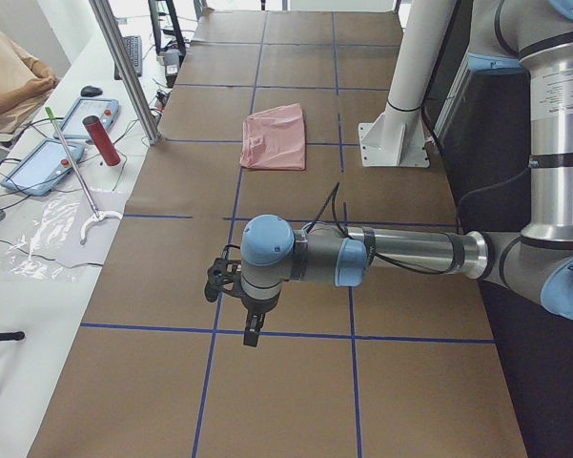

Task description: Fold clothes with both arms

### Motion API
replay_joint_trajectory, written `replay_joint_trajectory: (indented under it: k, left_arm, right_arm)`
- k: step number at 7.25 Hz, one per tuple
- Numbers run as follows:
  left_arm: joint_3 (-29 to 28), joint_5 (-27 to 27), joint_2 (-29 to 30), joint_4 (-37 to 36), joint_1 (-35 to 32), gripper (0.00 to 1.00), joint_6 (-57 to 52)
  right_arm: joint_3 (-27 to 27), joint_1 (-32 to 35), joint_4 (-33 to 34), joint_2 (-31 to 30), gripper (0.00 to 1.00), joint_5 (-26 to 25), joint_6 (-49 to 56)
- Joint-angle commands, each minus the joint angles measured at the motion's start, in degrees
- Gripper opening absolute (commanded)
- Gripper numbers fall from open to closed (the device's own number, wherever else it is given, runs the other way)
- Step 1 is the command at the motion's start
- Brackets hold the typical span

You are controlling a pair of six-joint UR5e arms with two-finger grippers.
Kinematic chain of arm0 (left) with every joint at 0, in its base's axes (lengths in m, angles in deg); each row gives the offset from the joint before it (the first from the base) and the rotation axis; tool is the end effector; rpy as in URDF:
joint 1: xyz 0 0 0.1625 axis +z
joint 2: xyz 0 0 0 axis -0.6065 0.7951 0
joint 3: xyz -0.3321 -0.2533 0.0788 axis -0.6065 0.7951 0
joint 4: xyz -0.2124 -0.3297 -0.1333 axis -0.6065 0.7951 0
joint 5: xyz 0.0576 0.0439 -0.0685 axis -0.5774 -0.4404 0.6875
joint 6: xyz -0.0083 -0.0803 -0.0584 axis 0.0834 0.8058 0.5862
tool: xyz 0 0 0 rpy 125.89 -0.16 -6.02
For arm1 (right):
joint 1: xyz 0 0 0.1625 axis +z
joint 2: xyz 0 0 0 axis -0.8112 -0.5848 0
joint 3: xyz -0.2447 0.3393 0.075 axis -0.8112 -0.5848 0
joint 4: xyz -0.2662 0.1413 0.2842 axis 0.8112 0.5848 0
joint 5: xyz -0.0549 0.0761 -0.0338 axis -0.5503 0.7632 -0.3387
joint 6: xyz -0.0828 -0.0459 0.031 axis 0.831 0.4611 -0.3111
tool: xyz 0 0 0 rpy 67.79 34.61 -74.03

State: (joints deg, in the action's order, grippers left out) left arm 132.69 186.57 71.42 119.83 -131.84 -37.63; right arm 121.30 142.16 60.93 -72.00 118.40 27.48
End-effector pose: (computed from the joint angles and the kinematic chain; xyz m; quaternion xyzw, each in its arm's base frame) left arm -0.1001 -0.4345 0.6143 0.0925 0.3567 0.0346 0.9290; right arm 0.0397 -0.5597 0.6161 0.0404 -0.4066 -0.0058 0.9127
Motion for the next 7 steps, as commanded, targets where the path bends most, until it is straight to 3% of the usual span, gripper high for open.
replay_joint_trajectory:
  k: [1, 7]
  left_arm:
    - [3.76, 0.24, -0.63, -0.31, 1.86, 1.00, 3.24]
    - [8.25, 0.68, -2.39, -0.23, 2.39, 1.00, 2.73]
  right_arm:
    - [1.28, -0.42, 0.12, -0.63, 1.00, 0.19, -0.06]
    - [1.90, -0.50, 0.12, -1.16, 1.00, -0.07, -0.06]
